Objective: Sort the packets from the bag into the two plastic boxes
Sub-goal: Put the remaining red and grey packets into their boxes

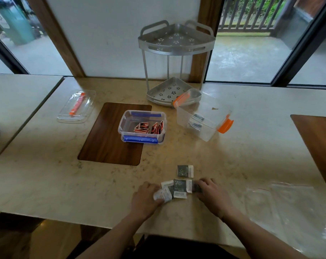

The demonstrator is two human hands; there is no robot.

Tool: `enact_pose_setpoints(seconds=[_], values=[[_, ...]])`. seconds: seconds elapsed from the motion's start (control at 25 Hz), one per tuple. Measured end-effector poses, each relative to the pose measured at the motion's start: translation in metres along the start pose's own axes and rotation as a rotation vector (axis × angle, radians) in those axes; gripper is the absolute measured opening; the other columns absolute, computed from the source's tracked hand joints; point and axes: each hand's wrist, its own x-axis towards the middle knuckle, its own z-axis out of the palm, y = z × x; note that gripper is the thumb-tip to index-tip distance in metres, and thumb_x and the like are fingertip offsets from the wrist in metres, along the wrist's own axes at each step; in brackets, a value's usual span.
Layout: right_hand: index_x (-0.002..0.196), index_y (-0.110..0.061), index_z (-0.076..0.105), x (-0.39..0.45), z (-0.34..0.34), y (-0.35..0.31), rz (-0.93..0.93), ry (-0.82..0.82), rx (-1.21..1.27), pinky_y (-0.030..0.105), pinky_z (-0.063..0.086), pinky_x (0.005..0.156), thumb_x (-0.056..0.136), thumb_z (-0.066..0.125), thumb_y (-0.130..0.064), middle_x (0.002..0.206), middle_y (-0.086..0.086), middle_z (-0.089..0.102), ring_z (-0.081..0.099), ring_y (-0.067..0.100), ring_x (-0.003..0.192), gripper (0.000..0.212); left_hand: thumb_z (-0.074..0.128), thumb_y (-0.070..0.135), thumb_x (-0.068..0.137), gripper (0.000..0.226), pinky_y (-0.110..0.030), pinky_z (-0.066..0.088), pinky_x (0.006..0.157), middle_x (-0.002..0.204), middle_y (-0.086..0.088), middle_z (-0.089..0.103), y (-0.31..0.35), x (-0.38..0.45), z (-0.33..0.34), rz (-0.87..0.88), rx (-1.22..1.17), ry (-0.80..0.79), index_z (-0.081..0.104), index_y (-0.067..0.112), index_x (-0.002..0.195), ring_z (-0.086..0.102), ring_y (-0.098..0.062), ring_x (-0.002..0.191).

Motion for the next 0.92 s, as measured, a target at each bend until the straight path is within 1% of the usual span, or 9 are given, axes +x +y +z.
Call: enact_pose_setpoints(seconds=[0.2,0.32,0.44,0.52,0.64,0.72,0.84,0.88,0.92], values=[[0.141,-0.031,0.035,0.004,0.004,-0.003,-0.003,-0.021,-0.037,0.033,0.043,0.096,0.097,0.042,-0.038,0.143,-0.004,0.041,0.042,0.021,0.124,0.044,0.06,0.047,0.08,0.05,-0.036,0.04,0.093,0.124,0.004,0.049,0.007,0.0,0.005,-0.044,0.077,-0.001,0.05,0.033,0.127,0.045,-0.02,0.117],[0.139,-0.031,0.037,0.006,0.007,-0.004,0.026,-0.034,-0.016,0.034,0.044,0.092,0.096,0.045,-0.039,0.137,-0.003,0.044,0.043,0.022,0.119,0.044,0.06,0.047,0.078,0.044,-0.036,0.041,0.088,0.119,0.001,0.051,0.01,0.003,0.006,-0.067,0.083,0.001,0.054,0.027,0.117,0.044,-0.022,0.114],[0.129,-0.031,0.047,0.013,0.004,-0.004,0.089,-0.031,0.034,0.032,0.046,0.088,0.092,0.054,-0.04,0.128,-0.003,0.05,0.046,0.02,0.112,0.039,0.06,0.045,0.079,0.036,-0.035,0.039,0.08,0.113,-0.002,0.049,0.012,0.004,0.006,-0.062,0.056,0.008,0.055,0.021,0.105,0.043,-0.023,0.111],[0.117,-0.031,0.051,0.016,0.002,-0.005,0.136,-0.026,0.084,0.031,0.048,0.084,0.087,0.061,-0.039,0.121,-0.005,0.053,0.047,0.018,0.105,0.032,0.061,0.044,0.08,0.031,-0.035,0.041,0.077,0.106,-0.002,0.052,0.01,0.004,0.007,-0.048,-0.022,0.012,0.056,0.019,0.098,0.048,-0.022,0.103],[0.101,-0.029,0.051,0.022,-0.004,-0.002,0.193,-0.064,0.246,0.032,0.051,0.077,0.083,0.067,-0.028,0.103,-0.005,0.058,0.052,0.014,0.089,0.024,0.064,0.041,0.079,0.023,-0.032,0.043,0.067,0.089,0.001,0.062,0.01,0.003,0.004,-0.045,-0.185,-0.027,0.054,0.021,0.086,0.059,-0.02,0.085],[0.096,-0.026,0.051,0.029,-0.014,0.0,0.213,-0.107,0.382,0.035,0.054,0.075,0.081,0.069,-0.021,0.092,-0.005,0.059,0.054,0.012,0.08,0.024,0.072,0.037,0.075,0.025,-0.028,0.042,0.064,0.089,0.002,0.066,0.014,0.005,-0.003,-0.059,-0.293,-0.034,0.059,0.022,0.089,0.062,-0.018,0.083],[0.111,-0.025,0.054,0.04,-0.031,0.007,0.176,-0.091,0.404,0.032,0.054,0.071,0.083,0.069,-0.018,0.092,-0.005,0.061,0.058,0.014,0.08,0.032,0.078,0.03,0.074,0.029,-0.01,0.042,0.059,0.093,0.002,0.068,0.028,0.01,-0.008,-0.041,-0.377,-0.009,0.068,0.019,0.099,0.063,-0.01,0.08],[0.117,-0.025,0.054,0.045,-0.038,0.007,0.153,-0.095,0.38,0.029,0.051,0.07,0.084,0.067,-0.018,0.093,-0.005,0.06,0.058,0.014,0.082,0.036,0.078,0.027,0.073,0.028,-0.007,0.042,0.058,0.092,0.002,0.068,0.033,0.011,-0.008,-0.042,-0.394,-0.005,0.07,0.018,0.098,0.062,-0.009,0.077],[0.122,-0.025,0.054,0.049,-0.042,0.008,0.137,-0.107,0.354,0.026,0.049,0.069,0.085,0.066,-0.017,0.095,-0.004,0.061,0.057,0.014,0.084,0.039,0.078,0.026,0.073,0.024,-0.008,0.044,0.06,0.091,0.003,0.069,0.039,0.012,-0.006,-0.054,-0.408,0.0,0.071,0.019,0.095,0.063,-0.008,0.076]])
